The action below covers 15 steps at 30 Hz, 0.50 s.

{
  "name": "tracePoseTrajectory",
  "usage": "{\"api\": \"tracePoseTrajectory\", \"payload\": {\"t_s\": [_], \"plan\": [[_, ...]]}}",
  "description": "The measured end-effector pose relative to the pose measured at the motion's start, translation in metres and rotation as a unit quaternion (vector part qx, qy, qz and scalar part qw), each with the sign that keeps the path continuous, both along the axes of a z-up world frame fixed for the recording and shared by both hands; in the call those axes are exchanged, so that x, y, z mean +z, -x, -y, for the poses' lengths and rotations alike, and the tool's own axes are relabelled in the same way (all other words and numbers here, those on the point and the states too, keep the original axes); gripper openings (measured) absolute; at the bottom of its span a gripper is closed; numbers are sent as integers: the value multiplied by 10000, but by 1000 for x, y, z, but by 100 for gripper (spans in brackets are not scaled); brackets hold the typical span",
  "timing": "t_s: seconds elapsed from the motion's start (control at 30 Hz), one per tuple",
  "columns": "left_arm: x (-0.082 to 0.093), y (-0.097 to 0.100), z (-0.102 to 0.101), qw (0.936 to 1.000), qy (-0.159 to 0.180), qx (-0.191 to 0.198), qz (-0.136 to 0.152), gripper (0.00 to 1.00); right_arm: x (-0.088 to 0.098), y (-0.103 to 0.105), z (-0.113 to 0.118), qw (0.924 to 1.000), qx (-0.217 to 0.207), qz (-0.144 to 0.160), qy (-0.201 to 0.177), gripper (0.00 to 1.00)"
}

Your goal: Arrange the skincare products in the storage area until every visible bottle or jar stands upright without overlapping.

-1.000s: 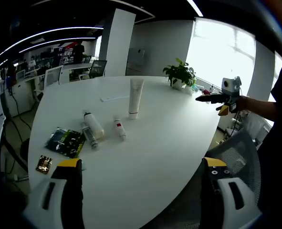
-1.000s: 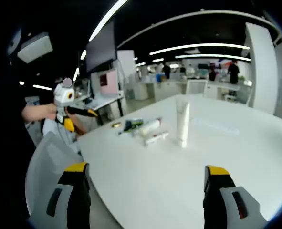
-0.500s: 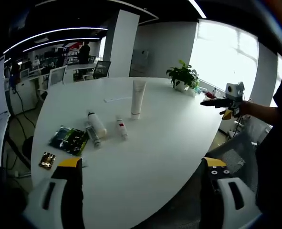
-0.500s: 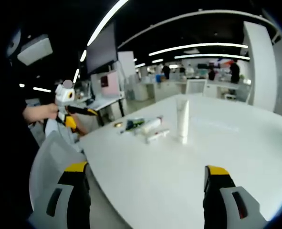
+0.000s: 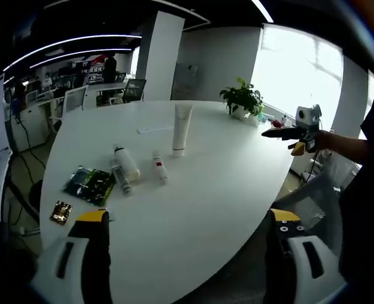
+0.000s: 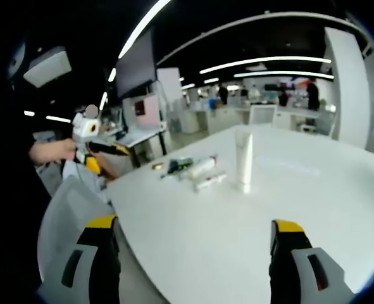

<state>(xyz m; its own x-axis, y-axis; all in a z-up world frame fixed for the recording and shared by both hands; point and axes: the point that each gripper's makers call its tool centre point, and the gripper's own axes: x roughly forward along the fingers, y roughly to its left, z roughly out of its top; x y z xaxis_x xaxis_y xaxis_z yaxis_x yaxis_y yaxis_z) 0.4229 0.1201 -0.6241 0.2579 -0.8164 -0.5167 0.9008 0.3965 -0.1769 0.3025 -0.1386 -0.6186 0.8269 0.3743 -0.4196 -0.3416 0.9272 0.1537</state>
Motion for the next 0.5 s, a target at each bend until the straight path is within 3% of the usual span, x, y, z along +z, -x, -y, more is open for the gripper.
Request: {"api": "tracePoseTrajectory", "payload": {"t_s": [0.5], "plan": [[1, -14, 13, 9999, 125, 80, -45, 92, -3, -7, 9, 9999, -78, -26, -105, 97]]}}
